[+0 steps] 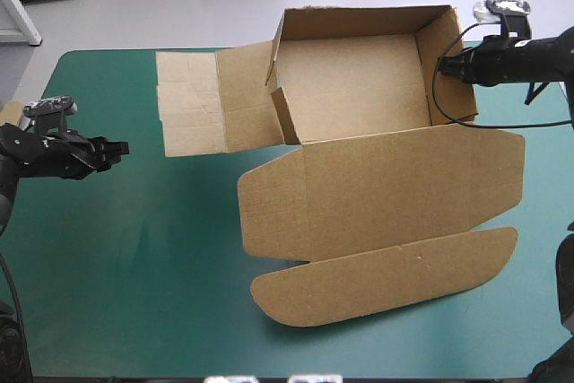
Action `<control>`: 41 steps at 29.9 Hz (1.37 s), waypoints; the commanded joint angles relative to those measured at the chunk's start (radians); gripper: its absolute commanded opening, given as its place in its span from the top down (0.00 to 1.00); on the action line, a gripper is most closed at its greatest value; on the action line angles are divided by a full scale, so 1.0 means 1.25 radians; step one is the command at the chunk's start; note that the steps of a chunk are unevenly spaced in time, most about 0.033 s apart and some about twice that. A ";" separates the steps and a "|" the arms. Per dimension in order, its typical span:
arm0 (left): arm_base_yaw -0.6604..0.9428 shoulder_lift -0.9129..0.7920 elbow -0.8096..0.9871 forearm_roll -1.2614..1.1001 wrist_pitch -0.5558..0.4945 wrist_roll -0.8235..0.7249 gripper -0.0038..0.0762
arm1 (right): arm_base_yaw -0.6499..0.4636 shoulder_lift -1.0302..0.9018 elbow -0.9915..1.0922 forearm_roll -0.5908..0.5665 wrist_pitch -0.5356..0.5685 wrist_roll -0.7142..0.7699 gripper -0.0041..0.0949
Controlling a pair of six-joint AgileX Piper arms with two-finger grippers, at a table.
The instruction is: Fold the box
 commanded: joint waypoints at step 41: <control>-0.242 0.118 -0.089 -1.136 0.369 0.550 0.43 | -0.024 -0.096 -0.023 0.080 0.021 -0.028 0.98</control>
